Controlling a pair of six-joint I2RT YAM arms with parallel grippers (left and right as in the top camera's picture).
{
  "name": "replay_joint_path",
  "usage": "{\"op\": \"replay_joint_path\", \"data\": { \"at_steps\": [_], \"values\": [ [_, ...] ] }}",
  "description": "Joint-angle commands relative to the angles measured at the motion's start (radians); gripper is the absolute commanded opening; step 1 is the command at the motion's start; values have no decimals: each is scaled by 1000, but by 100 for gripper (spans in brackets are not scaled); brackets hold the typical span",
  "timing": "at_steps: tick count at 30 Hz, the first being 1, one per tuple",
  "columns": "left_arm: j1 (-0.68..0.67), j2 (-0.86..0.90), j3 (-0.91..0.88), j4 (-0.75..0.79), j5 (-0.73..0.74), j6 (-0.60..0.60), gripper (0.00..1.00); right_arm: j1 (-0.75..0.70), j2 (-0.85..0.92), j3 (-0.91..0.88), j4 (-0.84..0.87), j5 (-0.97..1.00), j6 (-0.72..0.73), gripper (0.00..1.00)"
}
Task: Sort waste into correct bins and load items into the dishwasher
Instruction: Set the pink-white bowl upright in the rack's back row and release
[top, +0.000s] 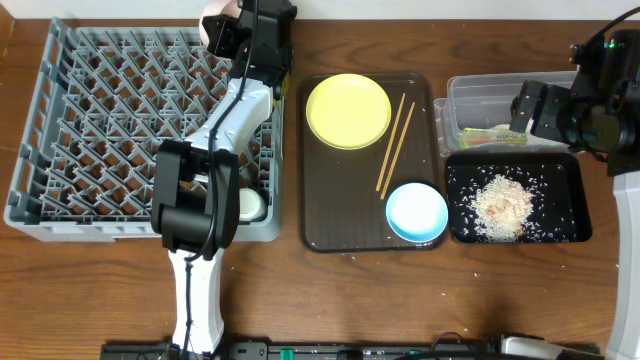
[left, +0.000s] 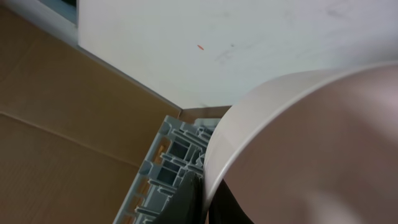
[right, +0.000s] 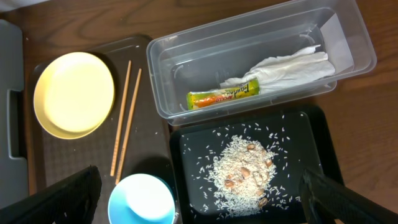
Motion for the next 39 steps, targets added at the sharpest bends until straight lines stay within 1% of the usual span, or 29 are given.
{"op": "replay_joint_path", "data": {
  "at_steps": [1,22,32,33,34,35,36,37,39],
  "values": [
    [7,24,22,13,-31,1,7,-2,0,-2,-1,5,0,99],
    [-2,32,-37,6,-21,2,8,-2,0,-2,0,5,0,99],
    [-54,32,-37,-95,-21,1,8,-2,0,-2,-1,5,0,99],
    [-61,32,-37,-104,-21,1,9,-2,0,-2,-1,5,0,99],
    [-67,32,-37,-114,-21,1,14,-2,0,-2,-1,5,0,99],
    [-73,32,-37,-127,-21,1,17,-2,0,-2,-1,5,0,99],
    [-79,32,-37,-142,-21,1,25,-2,0,-2,-1,5,0,99],
    [-84,32,-37,-158,-21,1,31,-2,0,-2,-1,5,0,99],
    [-93,32,-37,-187,-21,0,40,-2,0,-2,0,5,0,99]
  ]
}}
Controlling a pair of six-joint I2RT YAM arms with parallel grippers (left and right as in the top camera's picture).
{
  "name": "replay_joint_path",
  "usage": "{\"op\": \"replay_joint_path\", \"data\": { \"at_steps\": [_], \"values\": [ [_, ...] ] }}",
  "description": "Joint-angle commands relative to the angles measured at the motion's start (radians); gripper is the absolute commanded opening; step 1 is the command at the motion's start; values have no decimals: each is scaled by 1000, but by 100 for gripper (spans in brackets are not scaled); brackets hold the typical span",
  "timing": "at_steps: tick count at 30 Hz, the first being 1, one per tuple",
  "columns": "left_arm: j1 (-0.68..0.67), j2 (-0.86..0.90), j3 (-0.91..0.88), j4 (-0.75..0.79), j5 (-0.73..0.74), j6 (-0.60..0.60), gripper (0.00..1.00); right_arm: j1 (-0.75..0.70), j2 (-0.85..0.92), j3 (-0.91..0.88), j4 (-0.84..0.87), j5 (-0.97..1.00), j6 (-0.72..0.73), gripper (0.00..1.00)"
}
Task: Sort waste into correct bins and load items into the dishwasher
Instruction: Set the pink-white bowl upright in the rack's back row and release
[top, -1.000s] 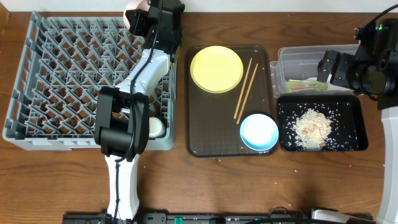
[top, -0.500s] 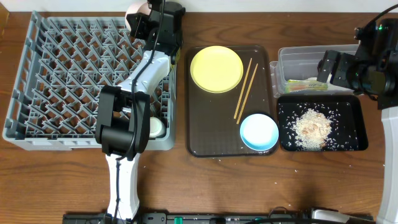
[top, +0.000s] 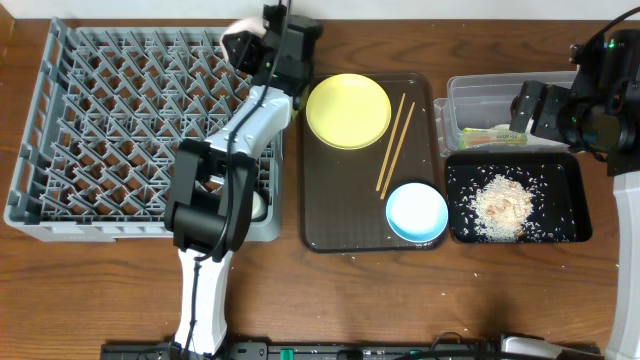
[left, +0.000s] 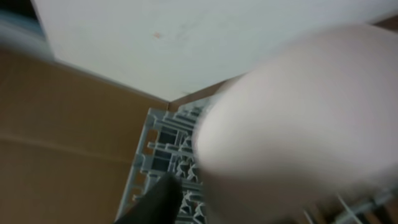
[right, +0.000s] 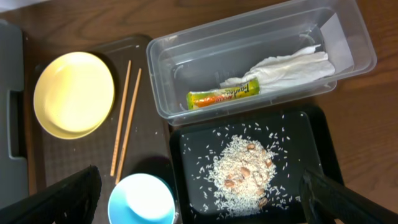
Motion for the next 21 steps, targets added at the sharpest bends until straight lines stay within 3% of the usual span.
{"op": "replay_joint_path", "data": {
  "at_steps": [1,11,16,21],
  "values": [
    [-11,16,-8,-37,-10,-8,43,-2,0,-1,-1,5,0,99],
    [-21,15,-8,-114,-9,-130,58,-2,0,-1,0,5,0,99],
    [-40,14,-8,-130,2,-171,61,-2,0,-1,0,5,0,99],
    [-54,3,-8,-227,102,-260,61,-2,0,-1,0,5,0,99]
  ]
}}
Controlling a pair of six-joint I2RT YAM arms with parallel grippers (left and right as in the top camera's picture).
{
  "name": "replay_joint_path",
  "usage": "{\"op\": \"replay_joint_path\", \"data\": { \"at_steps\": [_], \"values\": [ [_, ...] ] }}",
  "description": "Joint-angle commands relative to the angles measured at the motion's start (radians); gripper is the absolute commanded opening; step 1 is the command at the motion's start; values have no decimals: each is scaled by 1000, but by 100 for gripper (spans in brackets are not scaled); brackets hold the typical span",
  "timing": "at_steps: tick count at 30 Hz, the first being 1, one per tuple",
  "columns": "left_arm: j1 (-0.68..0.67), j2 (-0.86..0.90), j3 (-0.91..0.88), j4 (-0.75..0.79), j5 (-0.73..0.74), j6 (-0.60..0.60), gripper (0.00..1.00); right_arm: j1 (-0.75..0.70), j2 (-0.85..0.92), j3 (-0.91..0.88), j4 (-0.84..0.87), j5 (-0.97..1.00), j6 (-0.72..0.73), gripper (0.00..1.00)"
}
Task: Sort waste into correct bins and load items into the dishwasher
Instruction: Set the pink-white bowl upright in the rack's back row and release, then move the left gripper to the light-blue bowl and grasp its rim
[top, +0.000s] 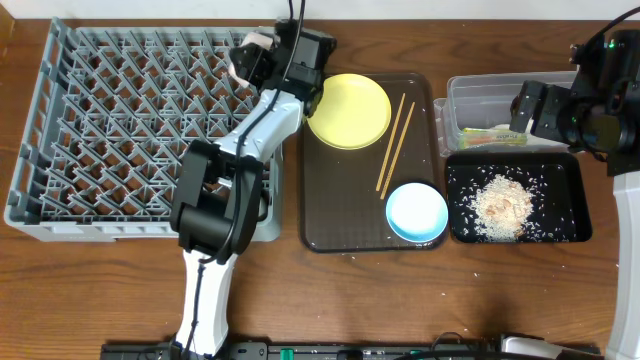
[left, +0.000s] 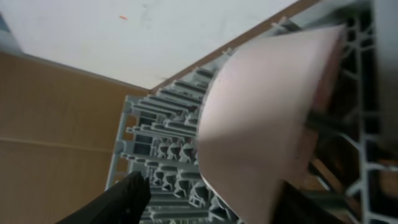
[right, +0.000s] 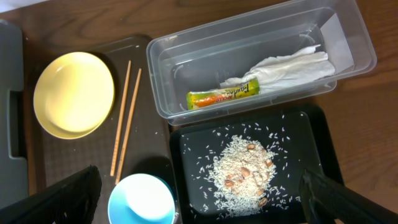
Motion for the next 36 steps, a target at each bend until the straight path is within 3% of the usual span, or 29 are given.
{"op": "replay_joint_path", "data": {
  "at_steps": [1,9,18,25,26,29,36],
  "values": [
    [-11,-2,-3,-51,92,-122,61,-2,0,-1,0,5,0,99],
    [14,-129,-3,-187,338,-282,62,-2,0,-1,0,5,0,99],
    [39,-281,-3,-375,810,-428,63,-3,0,-1,0,5,0,99],
    [31,-343,-3,-651,1246,-538,63,-2,0,-1,-1,5,0,99],
    [25,-342,-4,-695,1272,-558,67,-2,0,-1,-1,5,0,99],
    [-13,-338,-24,-791,1280,-600,67,-2,0,-1,0,5,0,99],
    [-156,-338,-77,-820,1298,-661,67,-2,0,-1,-1,5,0,99]
  ]
}}
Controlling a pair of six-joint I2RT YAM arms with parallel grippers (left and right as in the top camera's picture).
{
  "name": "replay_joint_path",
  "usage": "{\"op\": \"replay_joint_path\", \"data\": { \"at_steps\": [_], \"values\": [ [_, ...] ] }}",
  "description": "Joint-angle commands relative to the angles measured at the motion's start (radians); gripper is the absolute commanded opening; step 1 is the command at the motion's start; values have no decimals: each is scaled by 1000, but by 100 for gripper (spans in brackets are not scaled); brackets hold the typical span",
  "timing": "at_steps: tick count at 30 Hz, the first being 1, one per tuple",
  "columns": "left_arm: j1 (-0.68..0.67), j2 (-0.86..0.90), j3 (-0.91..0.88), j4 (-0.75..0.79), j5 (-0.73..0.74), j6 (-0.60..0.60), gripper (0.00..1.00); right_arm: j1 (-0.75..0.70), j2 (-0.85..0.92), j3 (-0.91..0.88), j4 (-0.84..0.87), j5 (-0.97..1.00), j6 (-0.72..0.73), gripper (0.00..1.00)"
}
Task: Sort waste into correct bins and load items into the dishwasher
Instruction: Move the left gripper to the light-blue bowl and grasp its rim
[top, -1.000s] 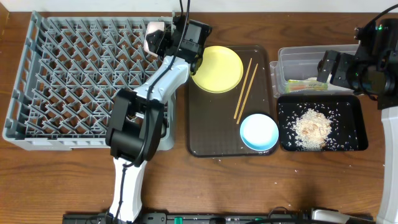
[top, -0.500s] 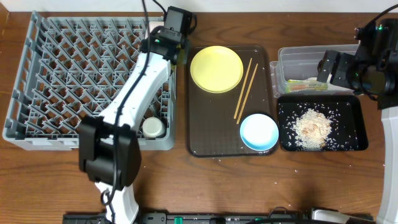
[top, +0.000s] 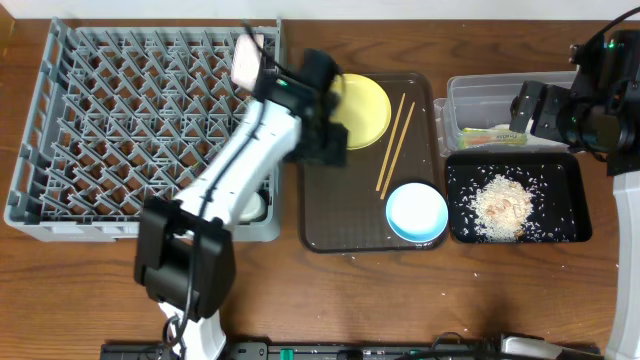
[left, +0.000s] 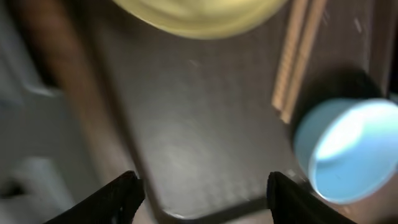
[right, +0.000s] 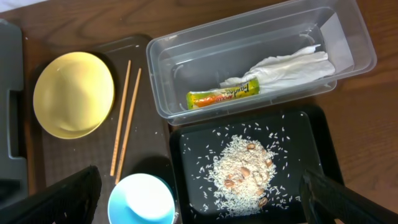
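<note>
A pale pink bowl (top: 249, 57) stands on edge in the back right corner of the grey dish rack (top: 100, 130). My left gripper (top: 327, 140) (left: 202, 199) hangs open and empty over the brown tray (top: 350, 215), near its left side. The left wrist view is blurred. On the tray lie a yellow plate (top: 365, 100) (left: 199, 15), a pair of chopsticks (top: 395, 145) (right: 124, 118) and a blue bowl (top: 417, 212) (left: 348, 149). High over the bins, my right gripper (top: 530, 108) (right: 199, 205) is open and empty.
A clear bin (right: 261, 62) holds a snack wrapper (right: 224, 96) and a crumpled napkin (right: 286, 65). In front of it a black tray (right: 193, 149) carries spilled rice (right: 245, 168). A white cup (top: 250, 205) sits at the rack's front right corner.
My left gripper has moved from the pink bowl at the rack's back right corner to a spot over the brown tray. The bowl stays in the rack. The right arm has not moved.
My left gripper held the pink bowl beyond the rack's back edge. Then it carried it to the rack's back right corner. Then the bowl sat between the tines with the fingers spread beside it. Now the gripper is away over the tray, empty.
</note>
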Motion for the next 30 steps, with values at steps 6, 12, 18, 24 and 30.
{"op": "replay_joint_path", "data": {
  "at_steps": [6,12,18,24,30],
  "values": [
    [-158,-7,-76,61,34,-130,67,-2,0,0,0,5,0,99],
    [-212,-6,-163,203,34,-229,67,-2,0,0,0,5,0,99],
    [-249,-3,-177,269,34,-248,67,-2,0,0,0,5,0,99],
    [-295,29,-177,282,39,-252,67,-2,0,0,0,5,0,99],
    [-332,68,-177,307,42,-255,66,-2,0,0,0,5,0,99]
  ]
}}
